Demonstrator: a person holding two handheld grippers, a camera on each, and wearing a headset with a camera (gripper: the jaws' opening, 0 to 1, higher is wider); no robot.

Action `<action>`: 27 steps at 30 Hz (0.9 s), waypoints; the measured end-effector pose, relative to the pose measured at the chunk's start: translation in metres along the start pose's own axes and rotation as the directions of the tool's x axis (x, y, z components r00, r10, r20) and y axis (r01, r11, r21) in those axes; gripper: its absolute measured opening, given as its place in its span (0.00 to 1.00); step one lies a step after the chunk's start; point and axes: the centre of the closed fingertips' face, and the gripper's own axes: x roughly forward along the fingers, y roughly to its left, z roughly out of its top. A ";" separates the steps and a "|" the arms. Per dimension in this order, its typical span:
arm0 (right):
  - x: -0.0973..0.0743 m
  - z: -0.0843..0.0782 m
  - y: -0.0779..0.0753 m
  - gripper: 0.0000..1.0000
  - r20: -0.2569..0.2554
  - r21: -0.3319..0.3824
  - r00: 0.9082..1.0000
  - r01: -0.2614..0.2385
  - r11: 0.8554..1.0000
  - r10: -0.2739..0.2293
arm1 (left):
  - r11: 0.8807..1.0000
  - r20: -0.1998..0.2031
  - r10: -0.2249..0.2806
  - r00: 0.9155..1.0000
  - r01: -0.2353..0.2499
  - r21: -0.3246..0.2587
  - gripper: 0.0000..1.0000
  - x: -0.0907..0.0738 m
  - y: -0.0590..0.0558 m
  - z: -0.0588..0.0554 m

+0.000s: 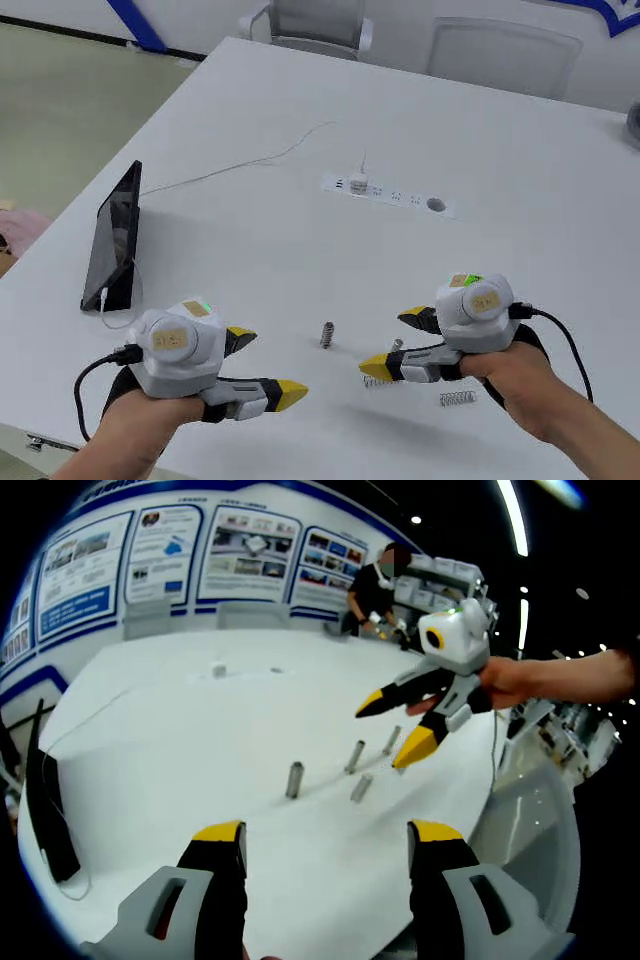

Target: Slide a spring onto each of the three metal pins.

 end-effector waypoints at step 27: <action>-0.068 -0.070 0.002 0.79 0.055 0.177 0.987 0.136 0.975 -0.148 | 0.997 -0.021 -0.059 0.998 0.060 0.040 0.69 0.025 -0.016 0.011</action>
